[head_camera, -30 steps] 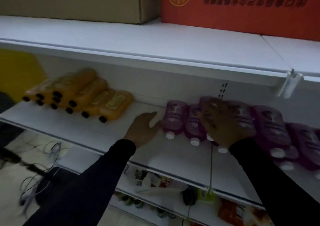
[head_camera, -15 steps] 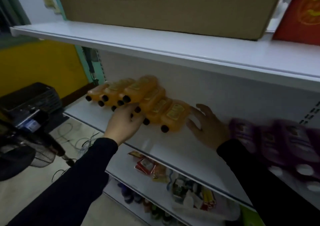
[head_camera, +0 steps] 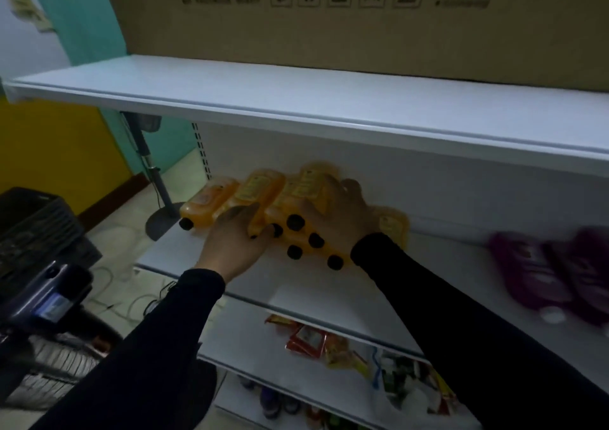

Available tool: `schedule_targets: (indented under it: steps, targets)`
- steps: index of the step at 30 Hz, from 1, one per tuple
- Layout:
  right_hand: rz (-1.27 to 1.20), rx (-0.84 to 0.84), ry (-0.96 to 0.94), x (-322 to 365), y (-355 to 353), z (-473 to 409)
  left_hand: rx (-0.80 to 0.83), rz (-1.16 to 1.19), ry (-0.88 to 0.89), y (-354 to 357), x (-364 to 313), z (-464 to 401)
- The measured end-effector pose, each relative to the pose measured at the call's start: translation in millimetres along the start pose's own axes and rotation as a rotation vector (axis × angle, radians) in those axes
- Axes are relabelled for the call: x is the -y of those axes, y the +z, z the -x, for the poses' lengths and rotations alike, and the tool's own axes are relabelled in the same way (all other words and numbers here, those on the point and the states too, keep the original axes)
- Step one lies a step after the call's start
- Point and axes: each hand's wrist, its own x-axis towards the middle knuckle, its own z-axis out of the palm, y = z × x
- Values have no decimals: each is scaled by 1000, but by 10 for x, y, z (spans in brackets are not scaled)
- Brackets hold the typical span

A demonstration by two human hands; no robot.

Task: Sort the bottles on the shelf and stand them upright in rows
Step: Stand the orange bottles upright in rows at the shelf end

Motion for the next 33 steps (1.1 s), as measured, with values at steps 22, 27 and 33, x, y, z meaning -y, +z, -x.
schedule_targets:
  steps: [22,27,33]
  targets:
    - [-276,-370,255,-612,149,82,134,-118,118,254,866,-1145]
    - [-170,-236,354,-786,258,141,180,-186,173,333,880,-1163]
    - [67,-16,325,-797,208,-49,152,-72,169,223,809,-1094]
